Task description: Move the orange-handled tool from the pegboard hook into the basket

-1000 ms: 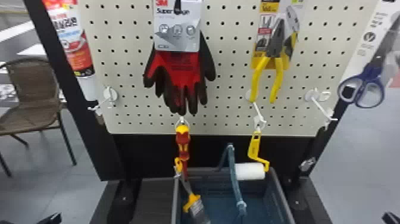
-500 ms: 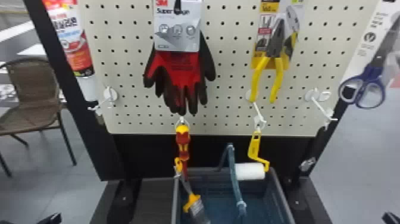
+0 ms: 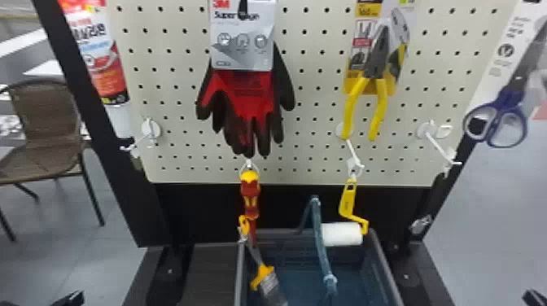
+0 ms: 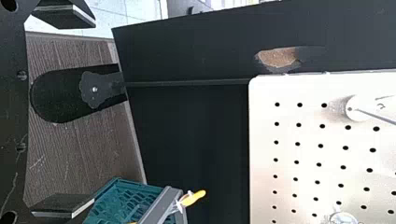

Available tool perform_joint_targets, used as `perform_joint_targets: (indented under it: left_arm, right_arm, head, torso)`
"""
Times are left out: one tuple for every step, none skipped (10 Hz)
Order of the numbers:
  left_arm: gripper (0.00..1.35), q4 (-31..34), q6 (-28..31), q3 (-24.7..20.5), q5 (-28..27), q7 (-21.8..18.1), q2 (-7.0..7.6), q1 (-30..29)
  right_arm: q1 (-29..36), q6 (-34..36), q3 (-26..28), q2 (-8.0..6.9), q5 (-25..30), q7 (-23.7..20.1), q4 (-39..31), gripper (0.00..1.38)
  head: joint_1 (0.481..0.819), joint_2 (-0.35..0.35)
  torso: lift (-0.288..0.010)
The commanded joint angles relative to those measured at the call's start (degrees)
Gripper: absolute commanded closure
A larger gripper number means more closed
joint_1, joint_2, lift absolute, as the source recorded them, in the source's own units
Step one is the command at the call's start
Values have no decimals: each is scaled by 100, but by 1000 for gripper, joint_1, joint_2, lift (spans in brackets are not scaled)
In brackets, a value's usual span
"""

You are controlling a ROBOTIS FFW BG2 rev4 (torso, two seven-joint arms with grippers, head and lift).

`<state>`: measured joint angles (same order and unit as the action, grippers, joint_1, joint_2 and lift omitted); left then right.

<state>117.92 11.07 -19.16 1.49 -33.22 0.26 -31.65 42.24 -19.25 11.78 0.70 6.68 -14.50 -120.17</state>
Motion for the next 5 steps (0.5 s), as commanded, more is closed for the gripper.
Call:
perform_joint_targets:
  left_arm:
    - [-1,0,0,0,0,0,-41,0]
    - [-1,0,0,0,0,0,-41,0]
    - [-1,0,0,0,0,0,-41,0]
    - [-1,0,0,0,0,0,-41,0]
    - [-1,0,0,0,0,0,-41,0]
  right_arm:
    - [0,0,0,-75,0,0,0,-2]
    - [0,0,0,-75,0,0,0,-2]
    - [0,0,0,-75,0,0,0,-2]
    - [0,0,0,-75,0,0,0,-2]
    - [0,0,0,-75,0,0,0,-2]
  head:
    - [549,0]
    - [549,0]
    - [549,0]
    - [549,0]
    - [549,0]
  torso:
    - [-100]
    - [-100]
    - [-100]
    - [-100]
    - [-100]
